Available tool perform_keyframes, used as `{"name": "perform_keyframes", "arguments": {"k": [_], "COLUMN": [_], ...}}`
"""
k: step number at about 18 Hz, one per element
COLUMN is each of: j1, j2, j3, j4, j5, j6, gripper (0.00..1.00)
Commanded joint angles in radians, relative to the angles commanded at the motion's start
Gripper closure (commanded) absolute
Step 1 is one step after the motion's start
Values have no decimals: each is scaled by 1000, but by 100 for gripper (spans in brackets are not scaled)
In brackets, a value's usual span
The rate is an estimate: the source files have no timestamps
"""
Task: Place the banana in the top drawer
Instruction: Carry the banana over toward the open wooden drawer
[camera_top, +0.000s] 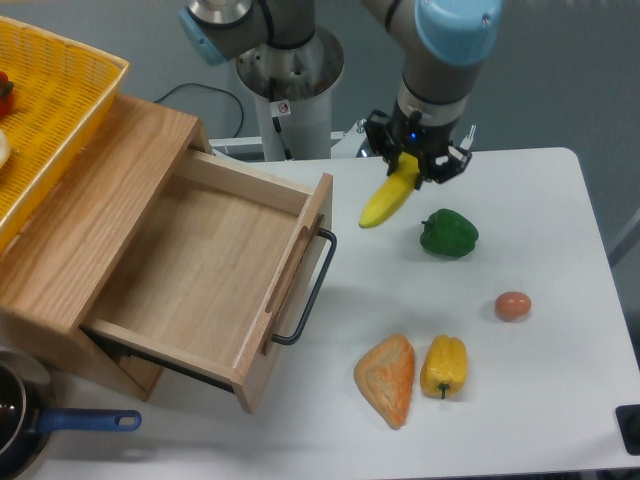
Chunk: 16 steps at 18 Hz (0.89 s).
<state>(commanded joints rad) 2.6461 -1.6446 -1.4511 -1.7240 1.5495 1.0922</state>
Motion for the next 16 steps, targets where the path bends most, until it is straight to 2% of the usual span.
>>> {"name": "perform_keyframes", "arguments": {"k": [9, 11, 16], "j1": [0, -6, -51], "j2": [86, 91, 83], "j3": [12, 18, 21], "j4": [-66, -80, -71], "j5": [-97, -104, -149], "j6": [-3, -37, -124], "gripper": [63, 62, 62]}}
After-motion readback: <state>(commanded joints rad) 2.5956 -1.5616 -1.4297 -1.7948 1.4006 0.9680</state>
